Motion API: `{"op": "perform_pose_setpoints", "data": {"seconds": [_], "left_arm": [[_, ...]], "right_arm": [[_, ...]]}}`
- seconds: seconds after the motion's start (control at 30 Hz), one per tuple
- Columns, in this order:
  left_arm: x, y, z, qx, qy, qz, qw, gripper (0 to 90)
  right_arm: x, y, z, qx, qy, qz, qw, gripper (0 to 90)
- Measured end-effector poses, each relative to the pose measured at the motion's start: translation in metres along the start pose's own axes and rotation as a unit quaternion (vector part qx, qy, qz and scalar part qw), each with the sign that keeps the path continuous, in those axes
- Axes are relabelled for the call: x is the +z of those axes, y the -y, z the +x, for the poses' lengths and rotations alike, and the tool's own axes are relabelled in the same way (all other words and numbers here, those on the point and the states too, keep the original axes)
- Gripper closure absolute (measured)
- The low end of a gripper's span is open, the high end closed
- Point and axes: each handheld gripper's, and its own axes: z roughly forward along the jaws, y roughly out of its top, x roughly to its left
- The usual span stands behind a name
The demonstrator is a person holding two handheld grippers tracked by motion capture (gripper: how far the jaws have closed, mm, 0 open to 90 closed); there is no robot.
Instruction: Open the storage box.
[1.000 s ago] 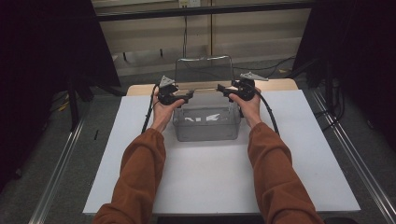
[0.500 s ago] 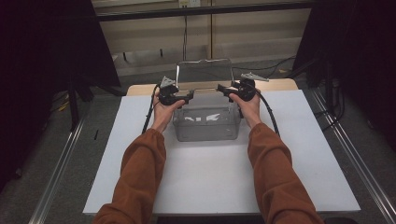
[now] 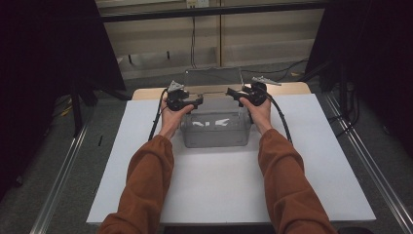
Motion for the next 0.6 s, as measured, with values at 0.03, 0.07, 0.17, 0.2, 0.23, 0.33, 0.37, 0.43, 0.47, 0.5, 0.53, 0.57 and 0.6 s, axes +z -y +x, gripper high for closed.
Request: {"op": "perform_pose_setpoints", "data": {"seconds": [0.03, 0.07, 0.17, 0.2, 0.23, 0.33, 0.37, 0.43, 0.47, 0.5, 0.53, 0.57, 0.6], "left_arm": [[-0.0001, 0.0000, -0.0001, -0.001, 0.001, 0.000, 1.0000, 23.9], [-0.0001, 0.0000, -0.0001, -0.001, 0.000, 0.000, 1.0000, 23.9], [-0.0003, -0.0001, 0.0000, -0.002, 0.002, 0.003, 1.0000, 23.9], [-0.0003, 0.0000, 0.0002, -0.003, 0.004, 0.003, 1.0000, 23.9], [-0.0007, -0.0003, 0.0005, -0.007, 0.006, 0.005, 0.9999, 23.9], [-0.0009, 0.0006, 0.0028, -0.019, 0.010, 0.011, 0.9997, 25.5], [-0.0009, 0.0005, 0.0026, -0.020, 0.010, 0.012, 0.9997, 25.7], [-0.0012, -0.0005, 0.0005, -0.014, 0.007, 0.013, 0.9998, 25.3], [-0.0016, -0.0003, 0.0013, -0.013, 0.008, 0.017, 0.9997, 24.8], [-0.0016, 0.0002, 0.0020, -0.014, 0.011, 0.018, 0.9997, 24.9], [-0.0017, 0.0004, 0.0022, -0.019, 0.012, 0.020, 0.9996, 25.1], [-0.0019, 0.0006, 0.0022, -0.022, 0.013, 0.022, 0.9994, 25.0], [-0.0021, 0.0006, 0.0024, -0.022, 0.015, 0.024, 0.9994, 25.0]], "right_arm": [[0.0000, -0.0001, 0.0002, -0.001, 0.001, -0.001, 1.0000, 14.3], [0.0000, -0.0001, 0.0002, -0.001, 0.001, -0.001, 1.0000, 14.3], [0.0000, 0.0001, 0.0003, 0.001, 0.004, -0.001, 1.0000, 12.2], [-0.0001, -0.0001, 0.0005, -0.003, 0.009, -0.002, 1.0000, 10.6], [-0.0004, -0.0004, 0.0010, -0.009, 0.014, -0.002, 0.9998, 8.7], [0.0022, 0.0031, 0.0054, -0.044, 0.021, 0.047, 0.9977, 8.1], [0.0016, 0.0038, 0.0038, -0.035, 0.018, 0.045, 0.9982, 8.1], [0.0013, 0.0045, 0.0020, -0.025, 0.015, 0.044, 0.9986, 7.7], [0.0014, 0.0044, 0.0026, -0.029, 0.017, 0.044, 0.9985, 7.6], [0.0014, 0.0043, 0.0027, -0.031, 0.019, 0.044, 0.9984, 7.5], [0.0012, 0.0042, 0.0031, -0.033, 0.020, 0.044, 0.9983, 7.1], [0.0010, 0.0040, 0.0034, -0.037, 0.023, 0.044, 0.9981, 6.6], [0.0009, 0.0039, 0.0036, -0.039, 0.025, 0.045, 0.9979, 6.1]]}}
